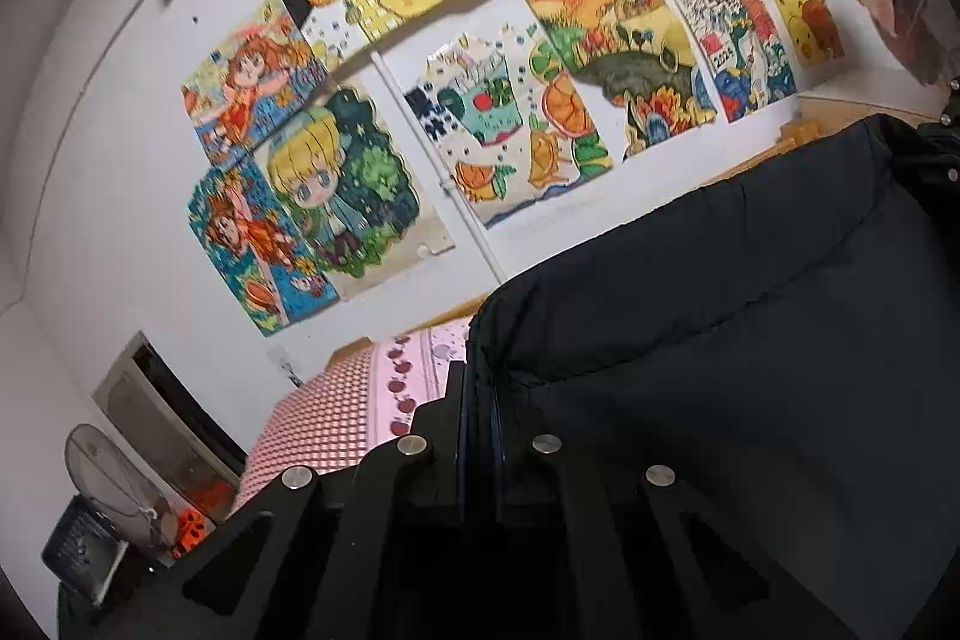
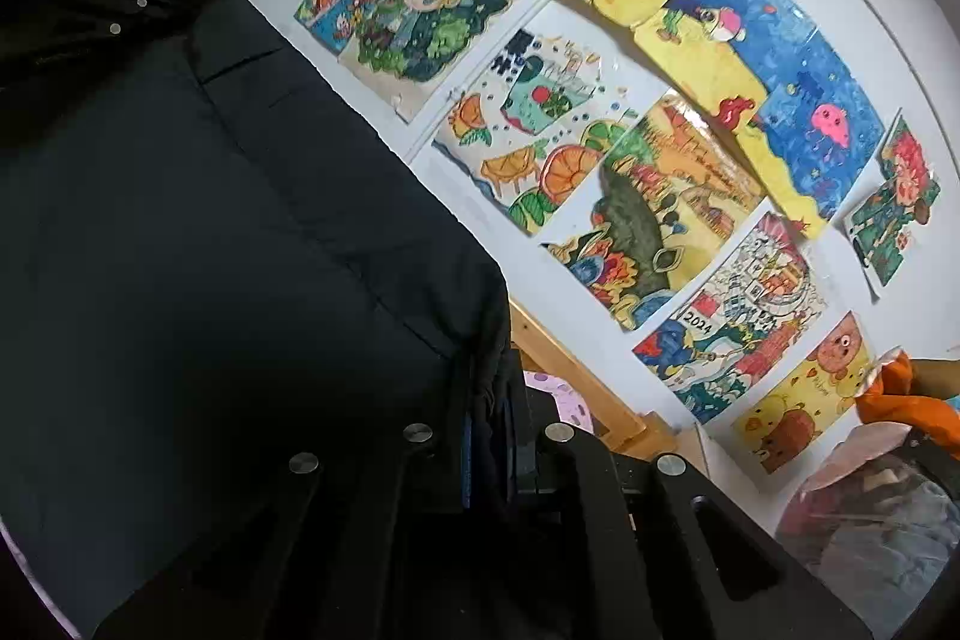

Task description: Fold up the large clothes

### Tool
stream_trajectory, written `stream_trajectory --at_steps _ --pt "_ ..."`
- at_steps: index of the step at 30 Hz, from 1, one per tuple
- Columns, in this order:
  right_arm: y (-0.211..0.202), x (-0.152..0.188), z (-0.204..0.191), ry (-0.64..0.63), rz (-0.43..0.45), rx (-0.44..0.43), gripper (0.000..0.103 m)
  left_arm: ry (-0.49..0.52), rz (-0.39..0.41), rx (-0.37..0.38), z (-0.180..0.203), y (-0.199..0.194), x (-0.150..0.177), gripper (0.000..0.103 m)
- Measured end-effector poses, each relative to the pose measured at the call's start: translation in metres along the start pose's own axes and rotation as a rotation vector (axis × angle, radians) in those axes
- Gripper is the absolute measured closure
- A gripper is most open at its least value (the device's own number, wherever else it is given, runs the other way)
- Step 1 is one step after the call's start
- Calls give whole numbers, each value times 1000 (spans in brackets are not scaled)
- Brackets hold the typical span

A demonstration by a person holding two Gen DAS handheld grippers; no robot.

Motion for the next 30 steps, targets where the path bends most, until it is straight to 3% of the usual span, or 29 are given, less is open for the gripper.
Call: stream_trajectory --at_steps 4,11,15,20,30 --pt "24 10 -10 49 -40 -7 97 3 -60 19 12 29 11 97" --pt "62 15 -19 63 -69 24 97 -11 -74 -2 22 61 14 97" --pt "97 27 -34 92 -129 0 97 15 -142 5 36 94 25 97" --pt "120 26 -32 120 -117 2 97 -27 -170 27 39 123 30 96" --pt "141 38 -35 171 -163 -61 84 -129 -203 147 37 148 48 87"
Point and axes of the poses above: each gripper's, at about its wrist camera, not at the fingertips, and y roughly the way its jaws point, z to its right, x to its underside, the point moved 3 cm from there along y, roughly the way its jaws point, and after that the axes turned 1 degree about z, right-handed, at the moved point
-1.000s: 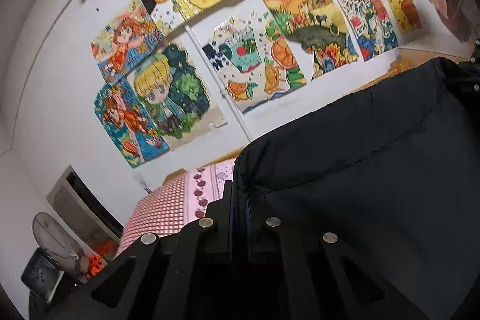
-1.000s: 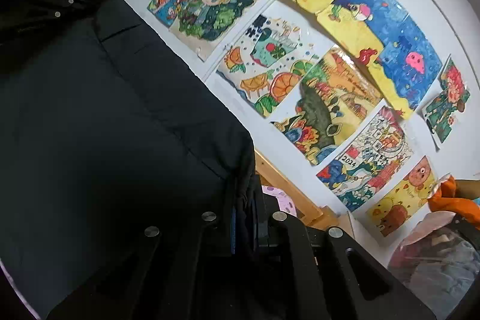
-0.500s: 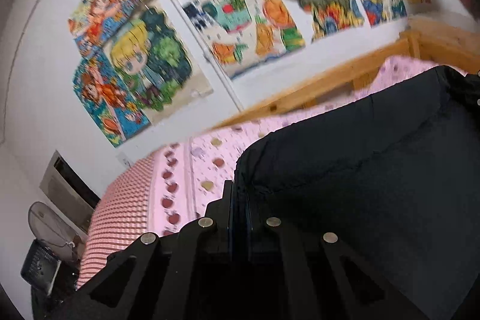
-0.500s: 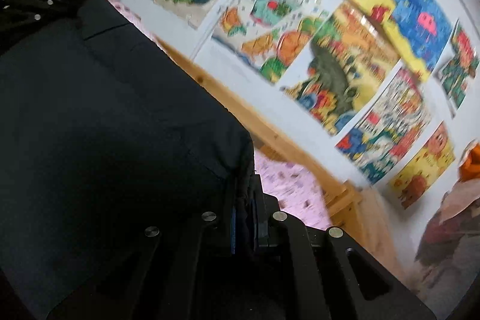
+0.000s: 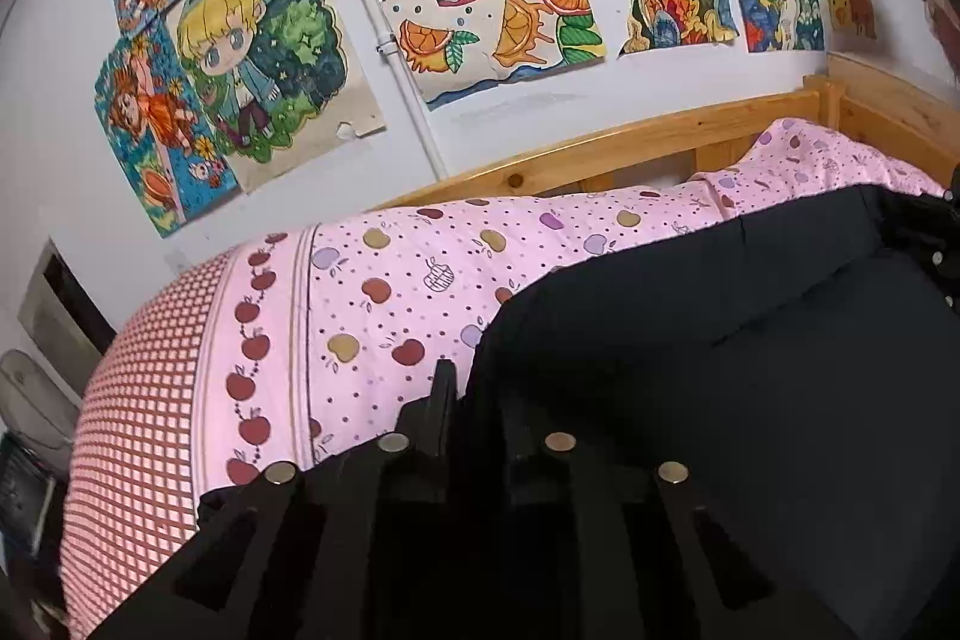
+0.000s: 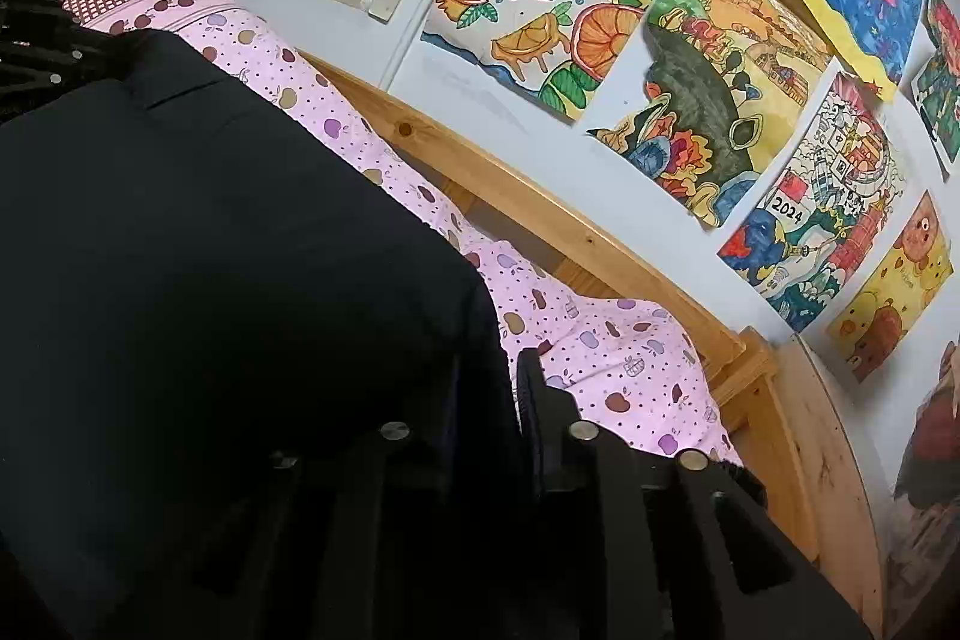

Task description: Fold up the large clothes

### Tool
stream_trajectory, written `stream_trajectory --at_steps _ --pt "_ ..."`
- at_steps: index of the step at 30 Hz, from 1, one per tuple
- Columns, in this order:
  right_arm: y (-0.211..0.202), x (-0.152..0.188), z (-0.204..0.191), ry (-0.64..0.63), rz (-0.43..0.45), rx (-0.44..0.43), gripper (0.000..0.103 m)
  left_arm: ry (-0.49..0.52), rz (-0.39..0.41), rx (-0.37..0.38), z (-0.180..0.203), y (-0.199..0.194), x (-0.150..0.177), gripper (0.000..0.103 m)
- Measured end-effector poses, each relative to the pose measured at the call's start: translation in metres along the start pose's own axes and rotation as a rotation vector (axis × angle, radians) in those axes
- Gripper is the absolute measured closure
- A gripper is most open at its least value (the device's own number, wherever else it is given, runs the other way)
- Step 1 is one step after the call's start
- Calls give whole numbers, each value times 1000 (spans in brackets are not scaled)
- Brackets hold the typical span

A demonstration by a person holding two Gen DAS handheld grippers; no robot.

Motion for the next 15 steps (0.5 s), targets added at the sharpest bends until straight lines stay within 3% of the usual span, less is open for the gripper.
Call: stream_trajectory --at_steps 3,5,9,12,15 --pt "-3 1 4 18 2 -1 77 -41 19 23 -6 -6 -1 60" --pt "-6 1 13 50 8 3 65 -86 50 32 -14 -17 -3 21" --pt "-23 4 41 166 59 -20 36 -146 86 42 -23 -38 -2 14" --pt "-39 10 58 228 88 -9 24 -191 100 68 -30 -52 1 10" --pt "-56 14 75 275 117 -1 18 -233 110 104 -36 -65 4 8"
Point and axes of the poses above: each gripper's, at about its wrist camera, not at the fingertips, and y roughly the way its jaws point, z to its right, x to its underside, the point moved 3 cm from there along y, roughly the way its jaws point, and after that the axes turned 1 degree about z, right-handed, at the moved point
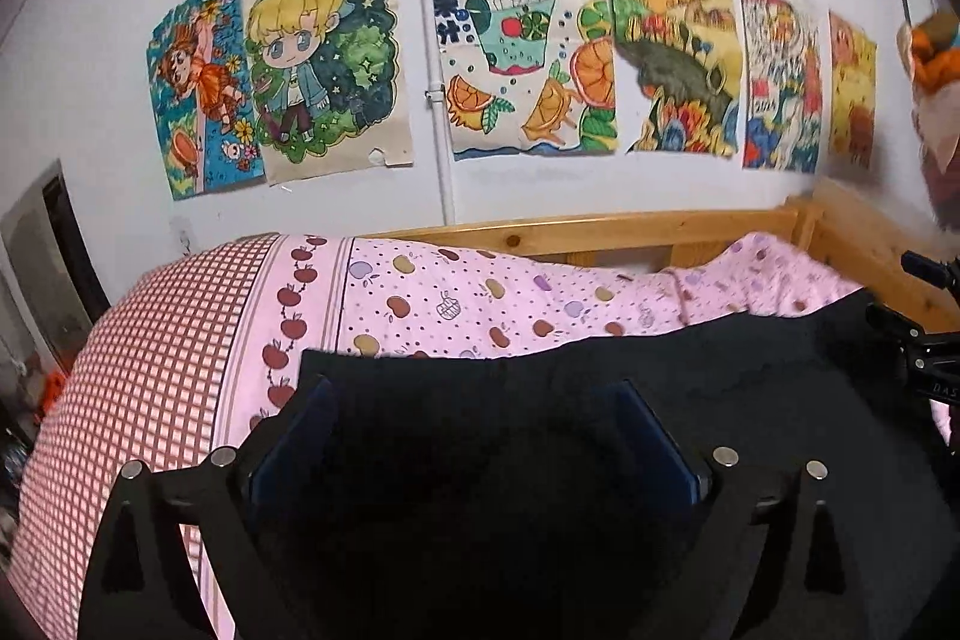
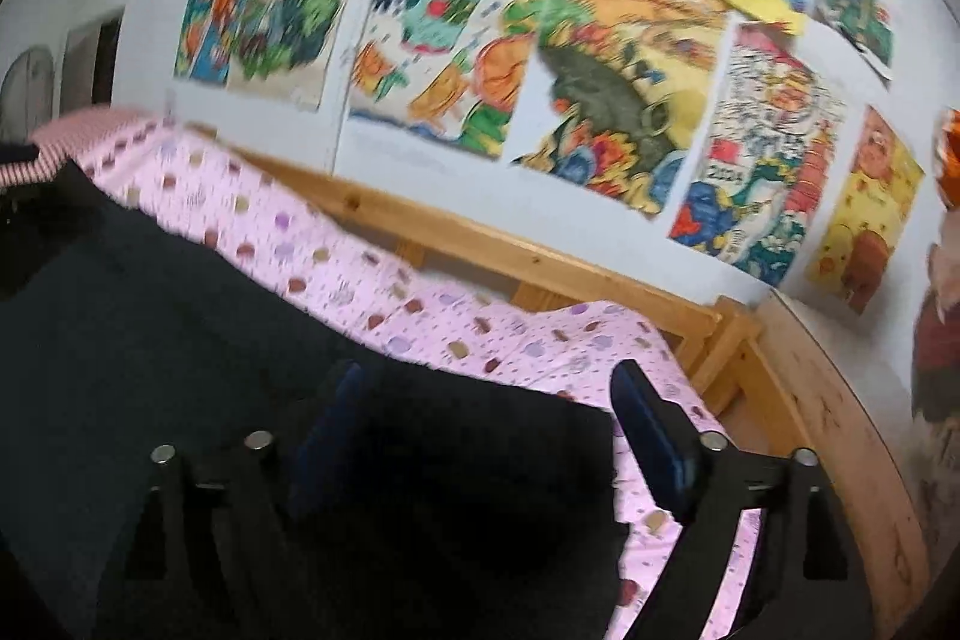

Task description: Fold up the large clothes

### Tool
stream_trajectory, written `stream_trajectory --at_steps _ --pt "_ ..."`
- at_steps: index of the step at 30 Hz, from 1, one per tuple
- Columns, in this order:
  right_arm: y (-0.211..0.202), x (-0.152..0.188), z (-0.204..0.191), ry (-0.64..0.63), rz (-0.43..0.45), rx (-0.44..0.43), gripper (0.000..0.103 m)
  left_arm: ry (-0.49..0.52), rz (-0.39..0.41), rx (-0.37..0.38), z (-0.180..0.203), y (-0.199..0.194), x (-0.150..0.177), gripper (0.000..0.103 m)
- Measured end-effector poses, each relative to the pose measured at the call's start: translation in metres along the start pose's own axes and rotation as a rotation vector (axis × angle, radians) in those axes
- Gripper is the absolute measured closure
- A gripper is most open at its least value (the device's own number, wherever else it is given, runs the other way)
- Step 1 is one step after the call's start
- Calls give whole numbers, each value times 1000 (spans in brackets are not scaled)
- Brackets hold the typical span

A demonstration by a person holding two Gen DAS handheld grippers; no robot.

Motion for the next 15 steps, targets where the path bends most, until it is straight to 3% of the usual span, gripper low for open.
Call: stream_trajectory --at_steps 3,9,15 --pt "-16 1 9 56 7 -39 11 -28 11 33 -3 -12 2 7" --pt "-16 25 -4 110 -92 -180 10 21 7 98 9 -15 18 4" --pt "6 47 -10 45 -179 -129 10 61 -69 83 21 11 27 4"
Point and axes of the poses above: each gripper's, at about its wrist camera, not at the fingertips, and y roughly the way its jaws point, z to its right, x to its underside, the point moved 3 cm from there along y, roughly the way its jaws point, and after that the axes turned 1 degree about z, right-handed, at the moved point
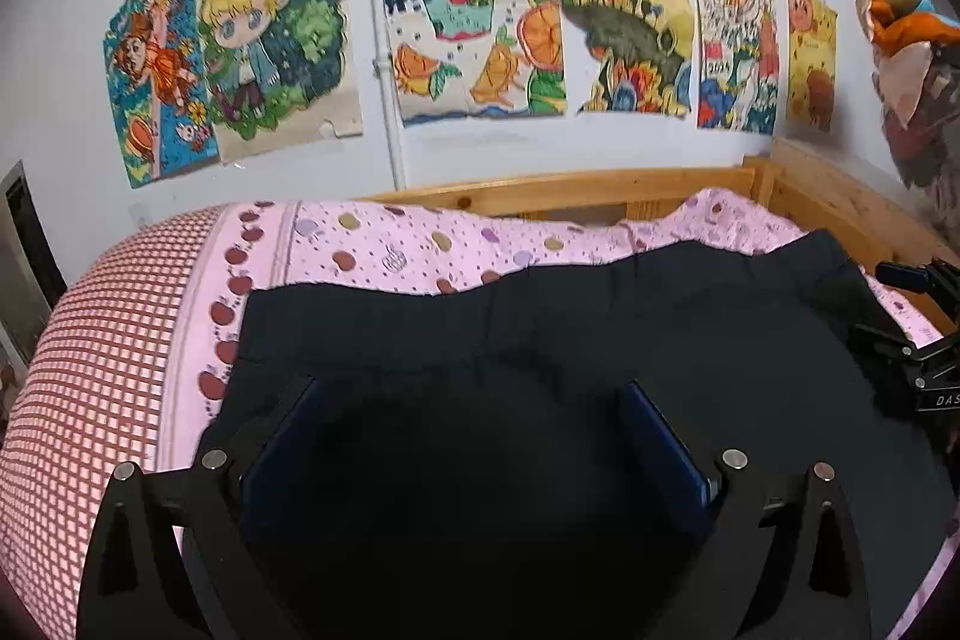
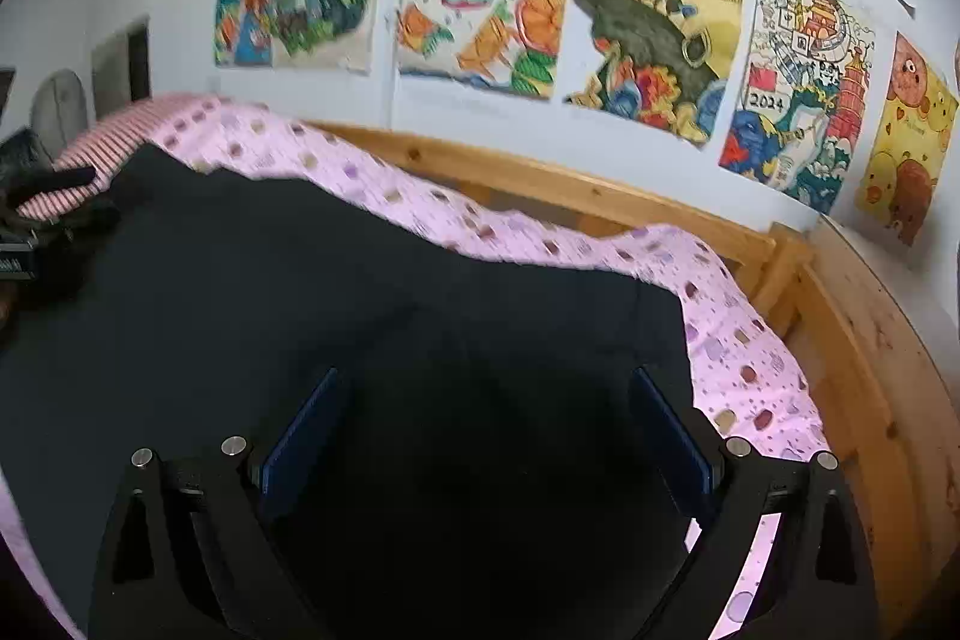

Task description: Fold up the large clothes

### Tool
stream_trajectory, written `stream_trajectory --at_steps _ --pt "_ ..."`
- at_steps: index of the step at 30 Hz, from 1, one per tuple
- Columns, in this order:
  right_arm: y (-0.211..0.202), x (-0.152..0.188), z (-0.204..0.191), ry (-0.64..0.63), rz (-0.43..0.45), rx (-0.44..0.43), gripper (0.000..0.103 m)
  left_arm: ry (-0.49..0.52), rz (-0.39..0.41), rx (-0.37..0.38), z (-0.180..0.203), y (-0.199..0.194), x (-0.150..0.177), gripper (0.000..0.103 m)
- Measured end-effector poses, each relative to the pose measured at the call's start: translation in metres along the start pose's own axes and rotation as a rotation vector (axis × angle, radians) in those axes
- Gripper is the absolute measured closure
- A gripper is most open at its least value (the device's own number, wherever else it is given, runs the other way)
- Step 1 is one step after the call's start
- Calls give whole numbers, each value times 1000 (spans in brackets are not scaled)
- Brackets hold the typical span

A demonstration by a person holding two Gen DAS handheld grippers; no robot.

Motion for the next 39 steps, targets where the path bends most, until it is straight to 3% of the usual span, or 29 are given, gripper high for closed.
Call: stream_trajectory --at_steps 4,8,12,16,39 --pt "19 11 22 102 -82 30 10 -35 -69 32 -3 24 4 3" --pt "40 37 50 287 -141 -33 4 -105 -132 114 -10 47 14 0" --pt "51 62 57 374 -150 -57 1 -93 -138 129 -3 55 22 0" --pt "65 83 65 491 -183 -178 1 -57 -110 103 5 54 30 0" --pt "61 95 71 537 -123 -213 1 -55 -71 100 2 51 37 0"
Point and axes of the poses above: each gripper's, at about its wrist camera, not at the fingertips, and y roughly the way its jaws point, z to its right, x to its underside, the point moved 3 cm from there along y, roughly the way its jaws point, and after that the axes turned 1 degree about z, right-handed, at the moved point
